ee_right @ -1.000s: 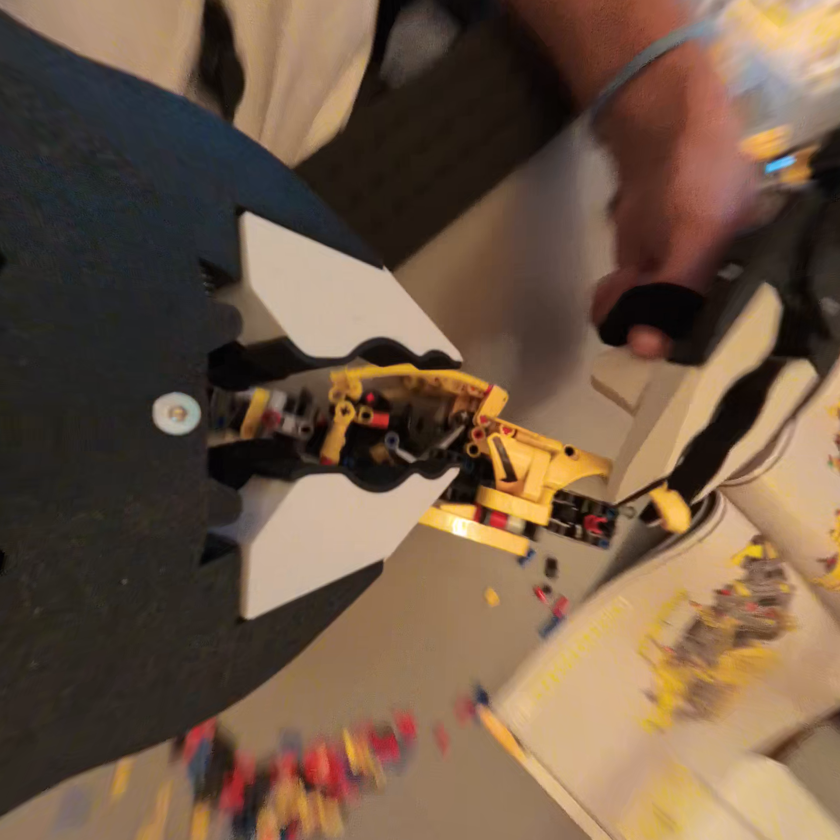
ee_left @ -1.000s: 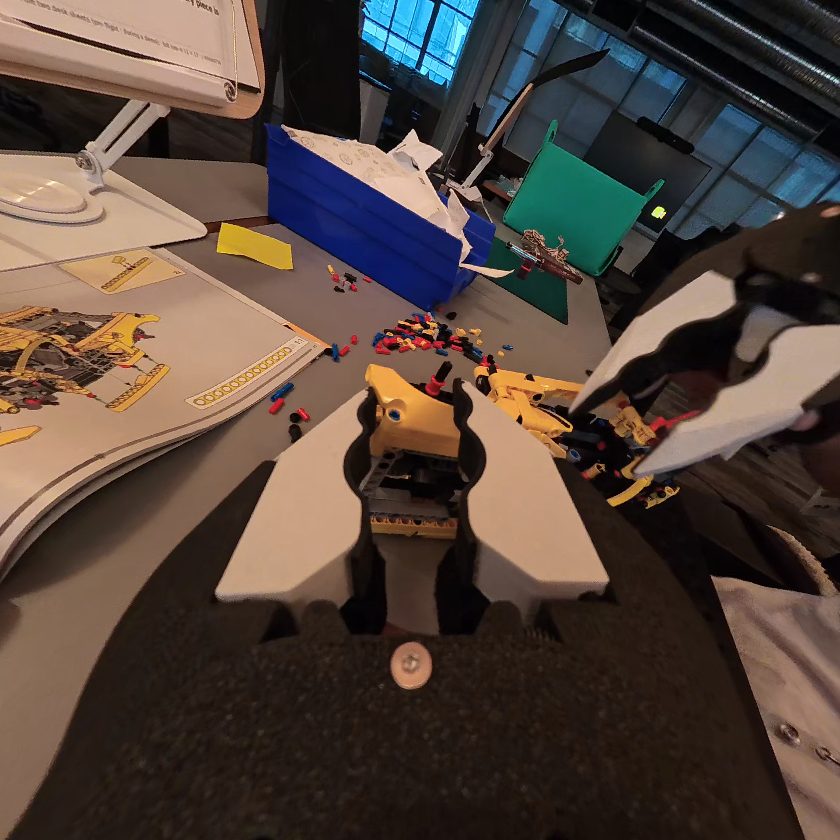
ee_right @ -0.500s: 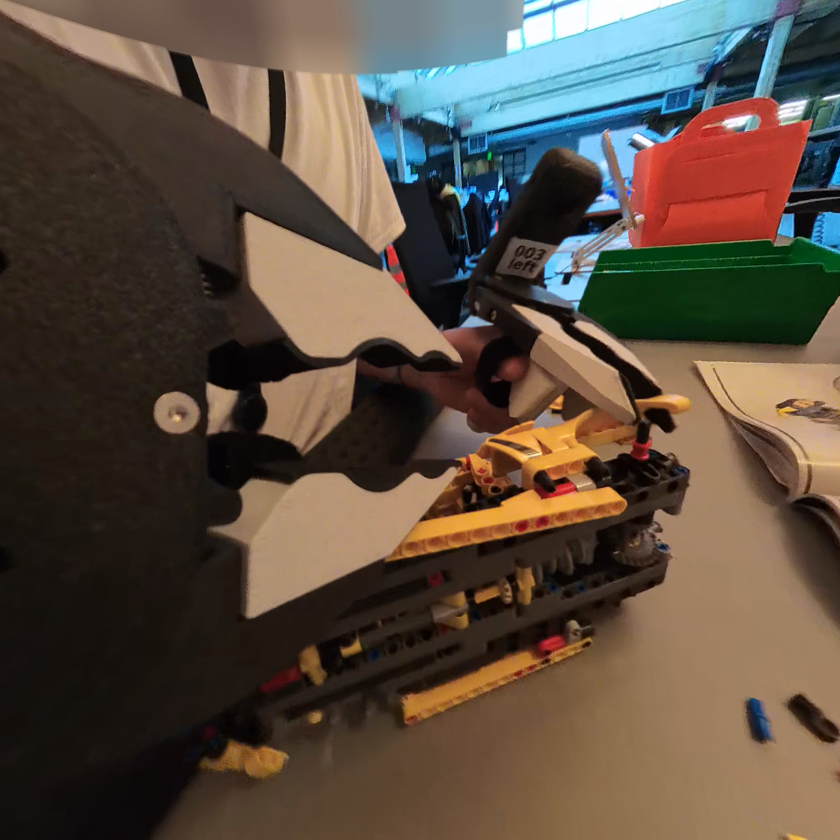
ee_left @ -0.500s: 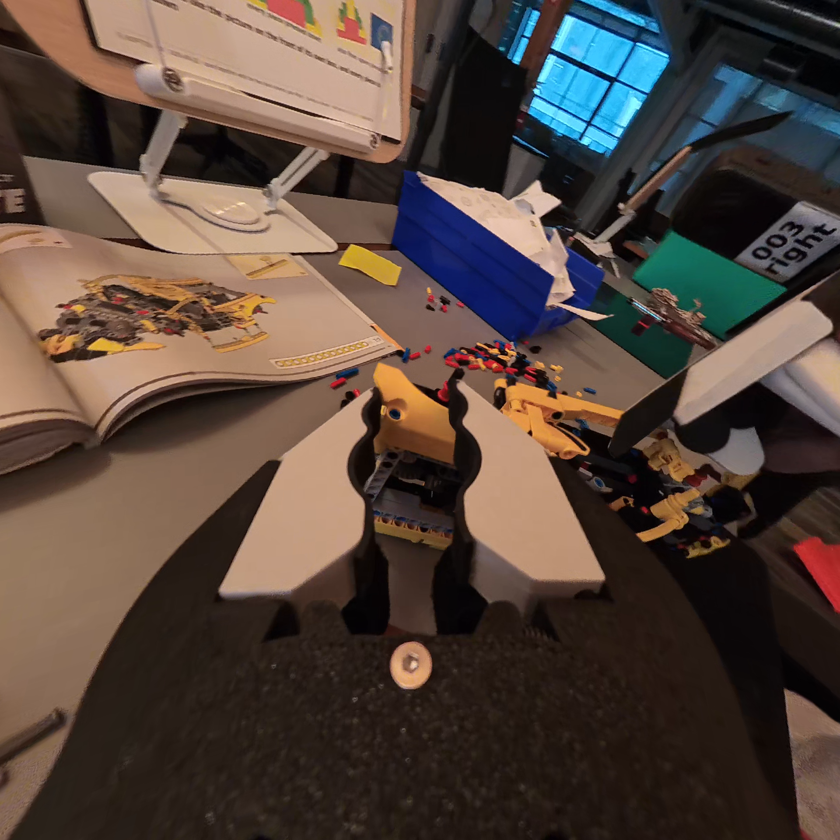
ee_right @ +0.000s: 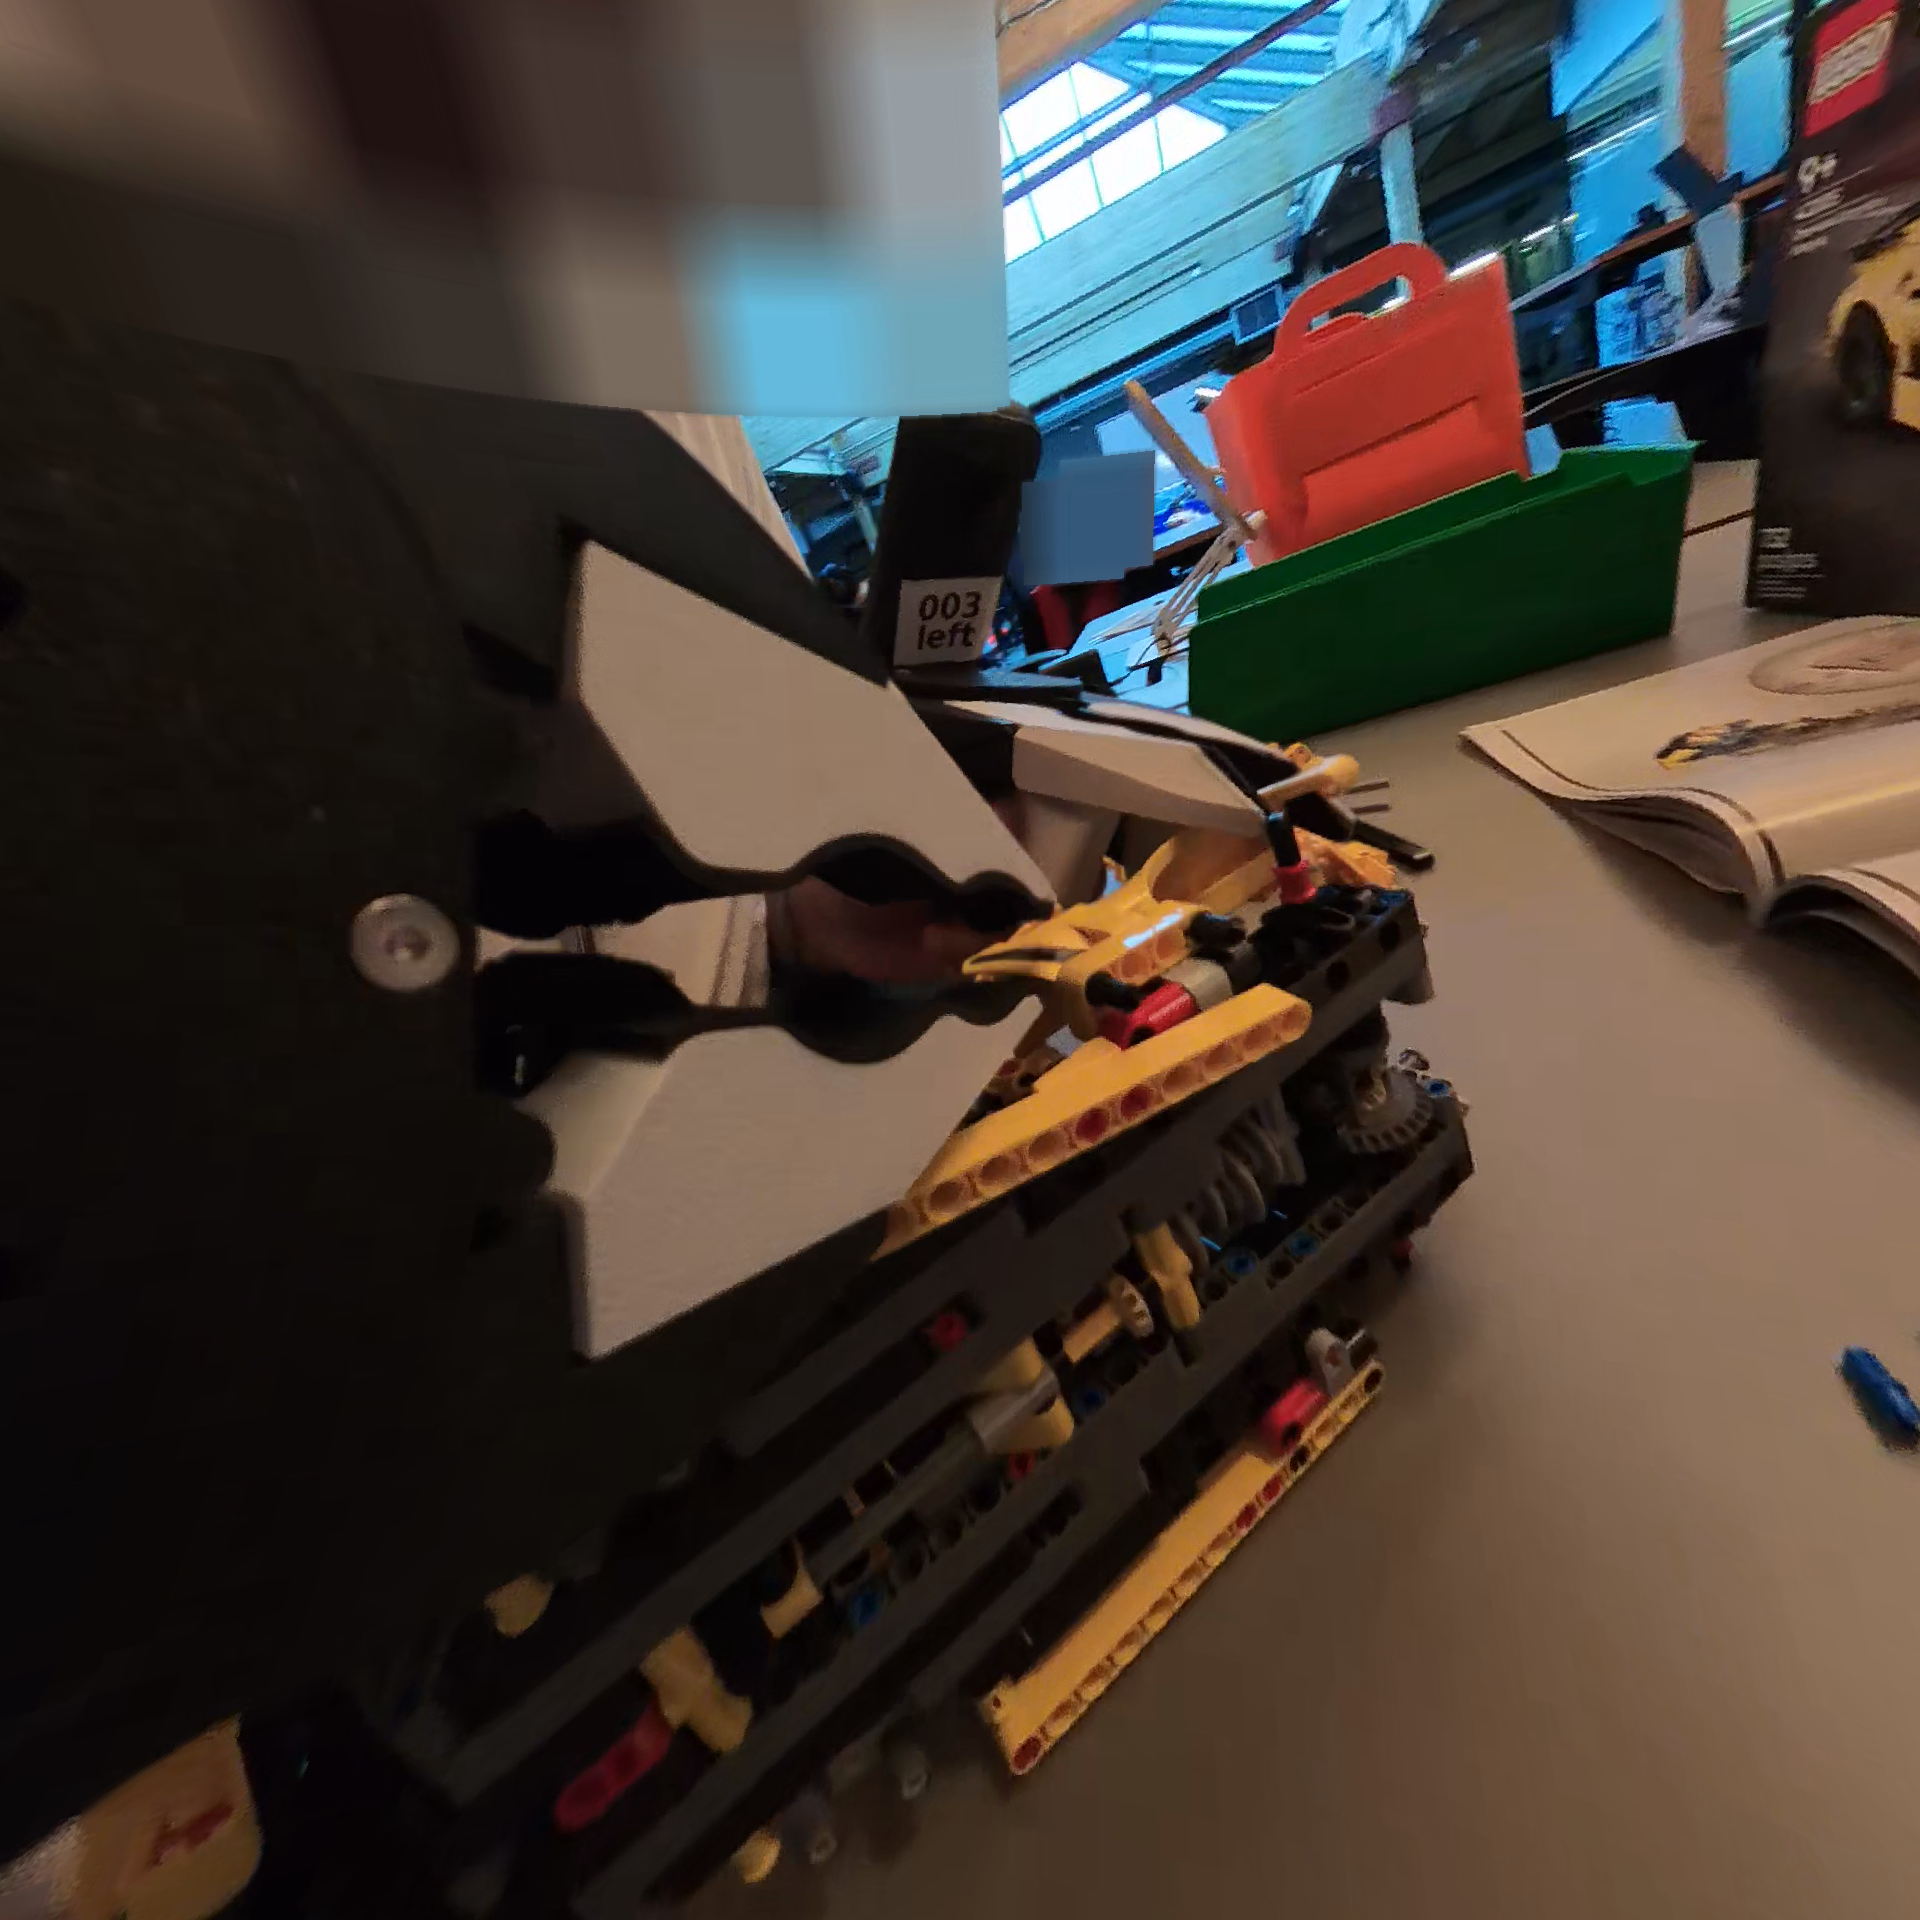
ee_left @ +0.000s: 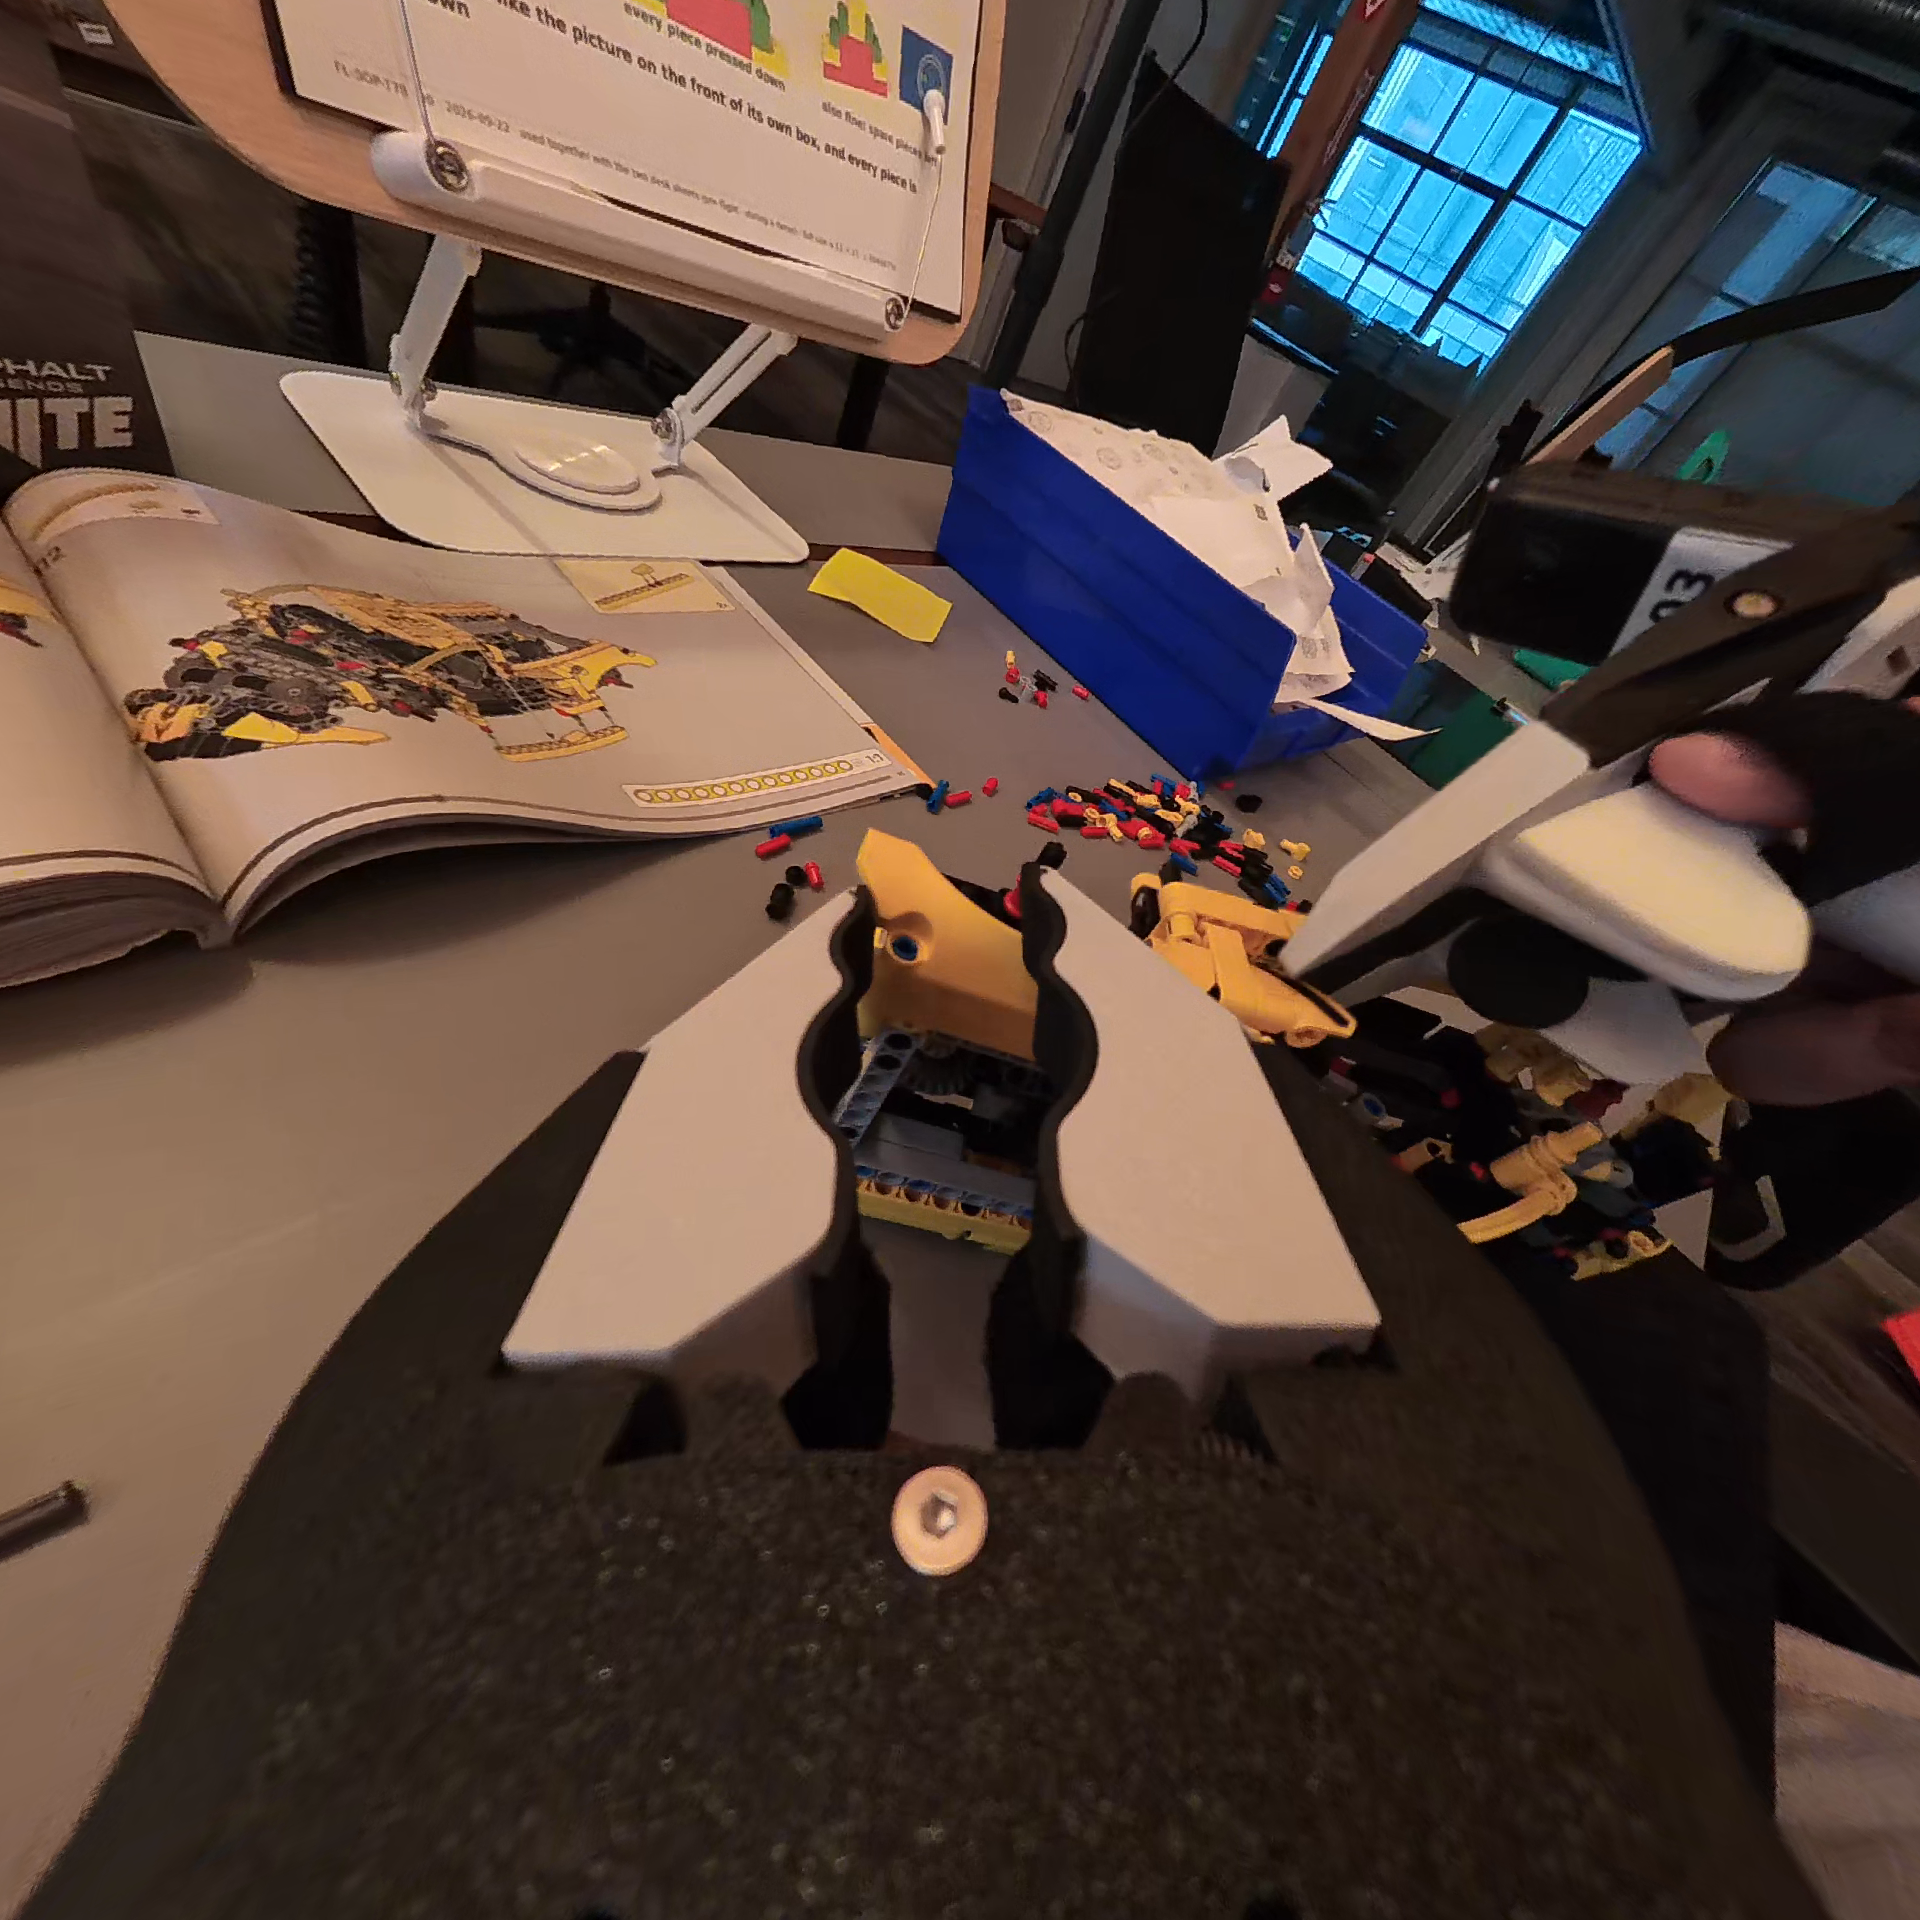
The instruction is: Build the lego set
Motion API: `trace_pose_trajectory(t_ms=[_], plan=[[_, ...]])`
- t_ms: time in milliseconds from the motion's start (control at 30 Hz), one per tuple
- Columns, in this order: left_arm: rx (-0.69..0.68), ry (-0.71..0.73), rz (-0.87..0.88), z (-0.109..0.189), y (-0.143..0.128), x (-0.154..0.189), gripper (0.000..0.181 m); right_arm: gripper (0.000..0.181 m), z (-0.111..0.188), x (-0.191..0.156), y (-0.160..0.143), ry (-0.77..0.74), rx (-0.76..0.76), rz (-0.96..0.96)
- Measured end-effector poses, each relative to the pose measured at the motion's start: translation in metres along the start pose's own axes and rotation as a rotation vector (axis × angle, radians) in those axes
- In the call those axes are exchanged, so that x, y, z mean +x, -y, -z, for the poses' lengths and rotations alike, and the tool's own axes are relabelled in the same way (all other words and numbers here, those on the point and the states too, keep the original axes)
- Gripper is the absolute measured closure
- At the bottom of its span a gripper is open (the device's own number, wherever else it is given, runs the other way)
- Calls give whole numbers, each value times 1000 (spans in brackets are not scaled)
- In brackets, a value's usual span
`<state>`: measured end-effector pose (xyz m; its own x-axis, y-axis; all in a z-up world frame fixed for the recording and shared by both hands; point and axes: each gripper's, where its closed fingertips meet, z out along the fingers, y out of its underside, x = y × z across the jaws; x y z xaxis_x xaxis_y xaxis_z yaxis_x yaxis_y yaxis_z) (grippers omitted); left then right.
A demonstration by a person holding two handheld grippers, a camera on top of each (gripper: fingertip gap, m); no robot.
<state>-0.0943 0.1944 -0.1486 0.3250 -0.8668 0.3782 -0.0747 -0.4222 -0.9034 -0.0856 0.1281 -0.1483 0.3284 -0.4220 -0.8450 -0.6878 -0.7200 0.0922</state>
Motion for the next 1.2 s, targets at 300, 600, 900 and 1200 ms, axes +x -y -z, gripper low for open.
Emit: trace_pose_trajectory(t_ms=[300,600,900,1200], plan=[[-11,5,-24,0,0,0,154,178,-1,3,0,-70,107,140],[-34,15,-68,-4,-4,2,157,178,1,5,-10,-258,178,458],[-24,-53,-110,1,2,13,159,180,7,5,-15,-146,113,362],[-64,-13,-55,18,-17,-15,158,179,-18,8,-13,-330,11,797]])
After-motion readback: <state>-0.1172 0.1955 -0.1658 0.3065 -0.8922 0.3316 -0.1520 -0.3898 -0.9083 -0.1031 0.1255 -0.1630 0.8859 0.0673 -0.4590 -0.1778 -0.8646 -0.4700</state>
